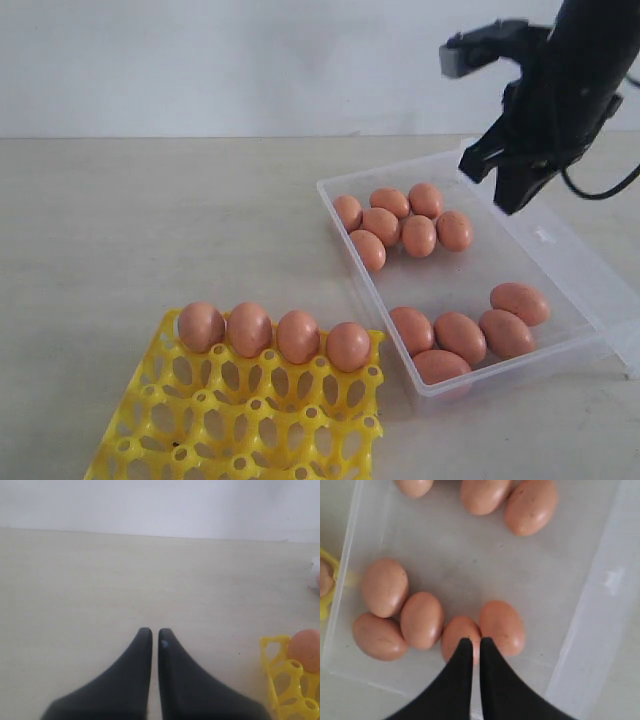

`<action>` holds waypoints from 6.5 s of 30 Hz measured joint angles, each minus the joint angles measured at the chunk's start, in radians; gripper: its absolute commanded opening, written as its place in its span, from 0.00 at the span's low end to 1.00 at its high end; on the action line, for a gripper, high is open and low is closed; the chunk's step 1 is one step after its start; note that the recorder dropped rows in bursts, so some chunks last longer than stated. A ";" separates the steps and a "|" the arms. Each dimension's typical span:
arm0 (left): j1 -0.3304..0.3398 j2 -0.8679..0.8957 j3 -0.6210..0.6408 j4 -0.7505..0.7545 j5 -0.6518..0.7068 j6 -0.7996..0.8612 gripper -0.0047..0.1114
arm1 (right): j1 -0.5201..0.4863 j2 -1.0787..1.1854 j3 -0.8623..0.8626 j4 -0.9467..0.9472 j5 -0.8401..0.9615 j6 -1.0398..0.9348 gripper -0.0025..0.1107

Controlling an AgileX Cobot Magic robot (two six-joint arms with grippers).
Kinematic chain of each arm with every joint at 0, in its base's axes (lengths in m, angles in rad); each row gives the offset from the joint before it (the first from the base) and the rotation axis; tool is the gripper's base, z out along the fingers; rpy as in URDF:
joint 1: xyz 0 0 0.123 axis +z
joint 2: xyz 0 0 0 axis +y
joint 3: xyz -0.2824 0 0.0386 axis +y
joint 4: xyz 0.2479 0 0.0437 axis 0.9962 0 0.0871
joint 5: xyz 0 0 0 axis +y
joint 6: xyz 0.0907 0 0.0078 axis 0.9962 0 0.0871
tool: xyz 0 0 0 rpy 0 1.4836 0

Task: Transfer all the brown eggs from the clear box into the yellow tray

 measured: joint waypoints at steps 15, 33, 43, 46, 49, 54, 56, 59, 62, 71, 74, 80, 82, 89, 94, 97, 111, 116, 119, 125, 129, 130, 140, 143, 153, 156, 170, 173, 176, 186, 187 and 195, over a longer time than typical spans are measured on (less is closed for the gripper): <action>0.000 0.000 0.000 0.000 0.000 0.000 0.08 | 0.000 0.104 0.000 -0.027 0.009 -0.084 0.45; 0.000 0.000 0.000 0.000 0.000 0.000 0.08 | 0.000 0.206 0.000 -0.041 -0.022 -0.201 0.45; 0.000 0.000 0.000 0.000 0.000 0.000 0.08 | 0.000 0.262 0.000 -0.048 -0.029 -0.207 0.45; 0.000 0.000 0.000 0.000 0.000 0.000 0.08 | 0.000 0.269 0.000 -0.058 -0.031 -0.207 0.45; 0.000 0.000 0.000 0.000 0.000 0.000 0.08 | 0.000 0.269 0.000 -0.077 -0.032 -0.207 0.45; 0.000 0.000 0.000 0.000 0.000 0.000 0.08 | -0.027 0.269 0.000 -0.082 -0.047 -0.169 0.45; 0.000 0.000 0.000 0.000 0.000 0.000 0.08 | -0.045 0.269 0.000 -0.072 -0.052 -0.152 0.45; 0.000 0.000 0.000 0.000 0.000 0.000 0.08 | -0.065 0.269 0.000 -0.015 -0.053 -0.145 0.45; 0.000 0.000 0.000 0.000 0.000 0.000 0.08 | -0.069 0.269 0.000 0.036 -0.053 -0.147 0.45; 0.000 0.000 0.000 0.000 0.000 0.000 0.08 | -0.069 0.269 0.000 0.057 -0.053 -0.163 0.45; 0.000 0.000 0.000 0.000 0.000 0.000 0.08 | -0.069 0.269 0.000 0.057 -0.053 -0.163 0.45; 0.000 0.000 0.000 0.000 0.000 0.000 0.08 | -0.069 0.269 0.000 0.057 -0.053 -0.163 0.45; 0.000 0.000 0.000 0.000 0.000 0.000 0.08 | -0.069 0.269 0.000 0.057 -0.053 -0.168 0.45; 0.000 0.000 0.000 0.000 0.000 0.000 0.08 | -0.080 0.269 0.000 0.059 -0.059 -0.184 0.45; 0.000 0.000 0.000 0.000 0.000 0.000 0.08 | -0.080 0.269 0.000 0.076 -0.061 -0.184 0.45; 0.000 0.000 0.000 0.000 0.000 0.000 0.08 | -0.080 0.269 0.000 0.083 -0.061 -0.184 0.45; 0.000 0.000 0.000 0.000 0.000 0.000 0.08 | -0.080 0.269 0.086 0.090 -0.110 -0.250 0.45; 0.000 0.000 0.000 0.000 0.000 0.000 0.08 | -0.080 0.269 0.162 0.085 -0.152 -0.293 0.45; 0.000 0.000 0.000 0.000 0.000 0.000 0.08 | -0.080 0.269 0.174 0.083 -0.162 -0.294 0.45; 0.000 0.000 0.000 0.000 0.000 0.000 0.08 | -0.080 0.269 0.179 0.085 -0.187 -0.294 0.45; 0.000 0.000 0.000 0.000 0.000 0.000 0.08 | -0.080 0.269 0.179 0.085 -0.183 -0.294 0.45; 0.000 0.000 0.000 0.000 0.000 0.000 0.08 | -0.080 0.269 0.179 0.085 -0.179 -0.294 0.45; 0.000 0.000 0.000 0.000 0.000 0.000 0.08 | -0.080 0.269 0.179 0.083 -0.118 -0.294 0.02; 0.000 0.000 0.000 0.000 0.000 0.000 0.08 | -0.080 0.269 0.179 0.083 -0.123 -0.294 0.02; 0.000 0.000 0.000 0.000 0.000 0.000 0.08 | -0.080 0.242 0.181 0.087 -0.288 -0.258 0.02; 0.000 0.000 0.000 0.000 0.000 0.000 0.08 | -0.080 0.210 0.181 0.087 -0.346 -0.254 0.02; 0.000 0.000 0.000 0.000 0.000 0.000 0.08 | -0.080 0.195 0.181 0.089 -0.451 -0.167 0.34; 0.000 0.000 0.000 0.000 0.000 0.000 0.08 | -0.080 0.195 0.181 0.100 -0.416 -0.144 0.54; 0.000 0.000 0.000 0.000 0.000 0.000 0.08 | -0.080 0.195 0.181 0.200 -0.360 -0.129 0.53; 0.000 0.000 0.000 0.000 0.000 0.000 0.08 | -0.080 0.169 0.152 0.242 -0.181 -0.127 0.53; 0.000 0.000 0.000 0.000 0.000 0.000 0.08 | -0.080 0.168 0.152 0.240 -0.163 -0.125 0.53; 0.000 0.000 0.000 0.000 0.000 0.000 0.08 | -0.080 0.165 0.152 0.250 -0.101 -0.120 0.53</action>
